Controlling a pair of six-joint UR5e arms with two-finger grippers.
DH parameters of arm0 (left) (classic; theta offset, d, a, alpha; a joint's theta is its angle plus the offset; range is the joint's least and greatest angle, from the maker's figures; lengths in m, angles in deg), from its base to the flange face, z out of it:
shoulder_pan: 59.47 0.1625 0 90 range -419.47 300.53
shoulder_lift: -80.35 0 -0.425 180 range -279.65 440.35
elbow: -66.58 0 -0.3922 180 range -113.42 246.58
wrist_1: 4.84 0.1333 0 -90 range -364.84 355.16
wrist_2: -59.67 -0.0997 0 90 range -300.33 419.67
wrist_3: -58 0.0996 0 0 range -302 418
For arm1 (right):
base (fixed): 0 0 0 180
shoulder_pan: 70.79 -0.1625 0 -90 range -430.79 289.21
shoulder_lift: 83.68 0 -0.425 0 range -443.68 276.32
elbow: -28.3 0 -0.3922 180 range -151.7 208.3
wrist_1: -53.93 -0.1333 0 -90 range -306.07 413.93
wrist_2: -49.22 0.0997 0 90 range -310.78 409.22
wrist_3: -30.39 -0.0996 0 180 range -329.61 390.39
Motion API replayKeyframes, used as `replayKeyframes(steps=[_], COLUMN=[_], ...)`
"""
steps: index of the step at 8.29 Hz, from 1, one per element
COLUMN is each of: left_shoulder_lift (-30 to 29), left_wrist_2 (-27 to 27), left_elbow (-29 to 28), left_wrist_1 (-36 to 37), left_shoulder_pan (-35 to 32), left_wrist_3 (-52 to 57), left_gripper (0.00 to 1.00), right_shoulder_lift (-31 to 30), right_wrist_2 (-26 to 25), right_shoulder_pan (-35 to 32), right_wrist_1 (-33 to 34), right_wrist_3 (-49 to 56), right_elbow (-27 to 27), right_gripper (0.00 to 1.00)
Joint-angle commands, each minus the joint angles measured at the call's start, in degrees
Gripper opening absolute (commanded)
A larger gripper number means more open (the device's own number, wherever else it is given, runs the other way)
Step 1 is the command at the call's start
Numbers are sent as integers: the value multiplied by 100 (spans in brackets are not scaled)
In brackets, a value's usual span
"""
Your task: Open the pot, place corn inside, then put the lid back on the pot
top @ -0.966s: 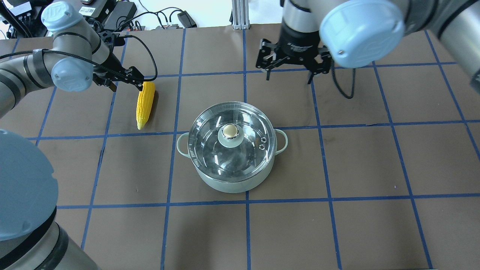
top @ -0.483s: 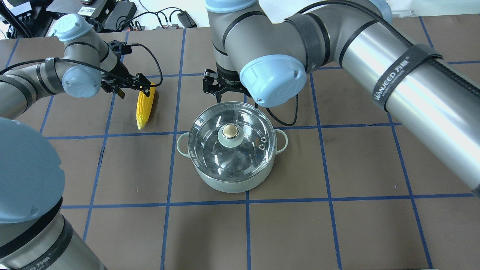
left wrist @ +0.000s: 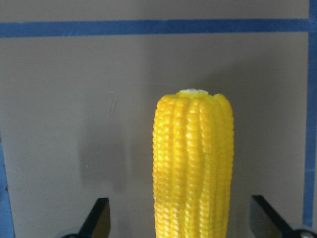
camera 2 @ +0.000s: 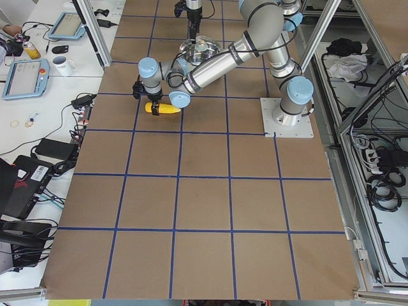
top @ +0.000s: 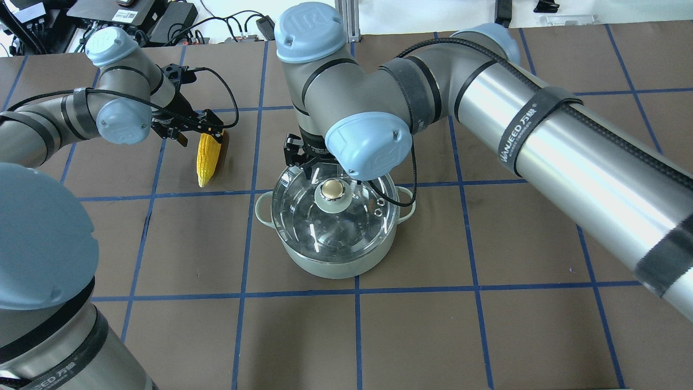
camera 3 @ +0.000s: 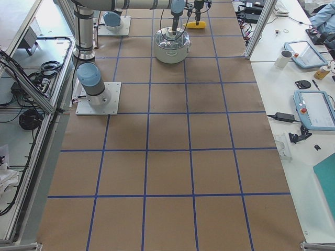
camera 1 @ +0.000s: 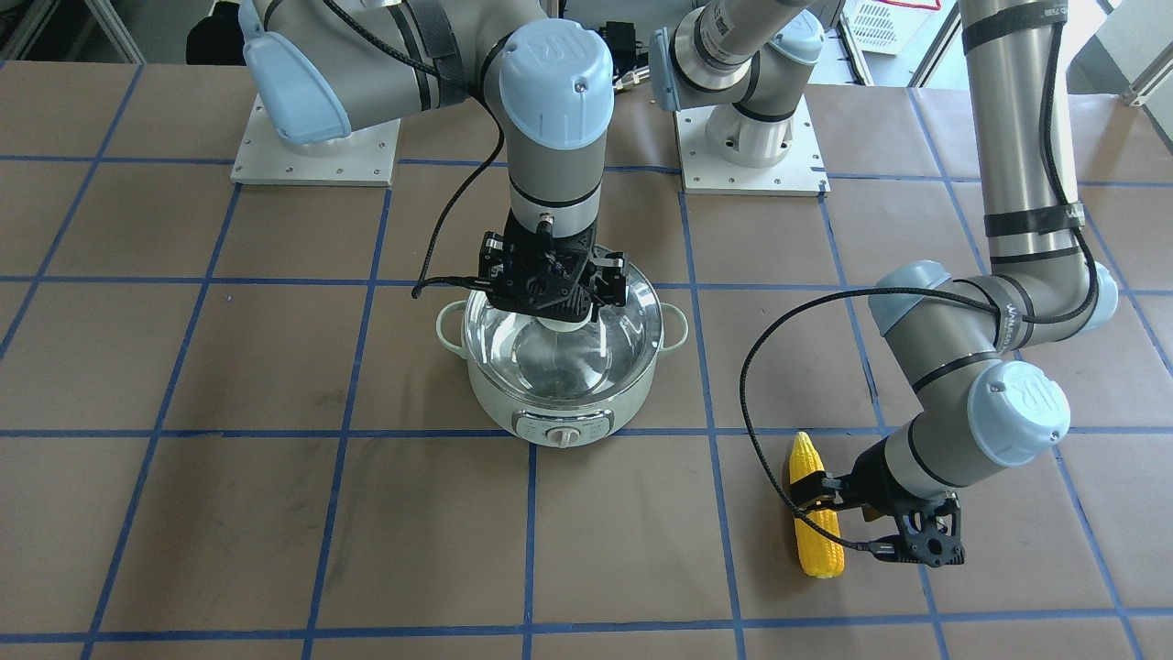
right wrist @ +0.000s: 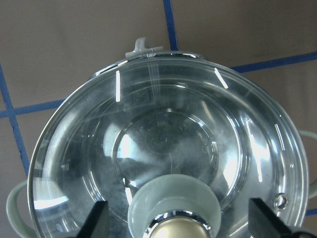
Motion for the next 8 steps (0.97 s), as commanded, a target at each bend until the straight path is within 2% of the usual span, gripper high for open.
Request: replayKeyframes(steps=[1,2,3,4,5,8], left_shoulder_lift=[-86,-138,-165,-165,-156,106], left_wrist_2=[7,7,24,33,207,183], left_elbow=[0,0,-9,-9,-9,-35], left_wrist_1=[31,31,31,13,4,-92], left_shoulder_pan=[-2,-2,-2,-2,-2,-80], left_wrist_3=[-30,-30,-38,-47,-65,-381], left_gripper=[100,100,86,33,0,0], right_shoulder_lift=[102,102,102,93,85,50], right_wrist_2=[3,3,3,3,3,3], right_shoulder_pan=[-182,-182,-174,-173,-173,-173], right_wrist_1=[63,28,-16,-16,-34,-34], right_wrist_3=[60,51,51,103,95,104], right_elbow=[55,72,107,168,230,239], right_gripper=[99,97,88,83,74,53])
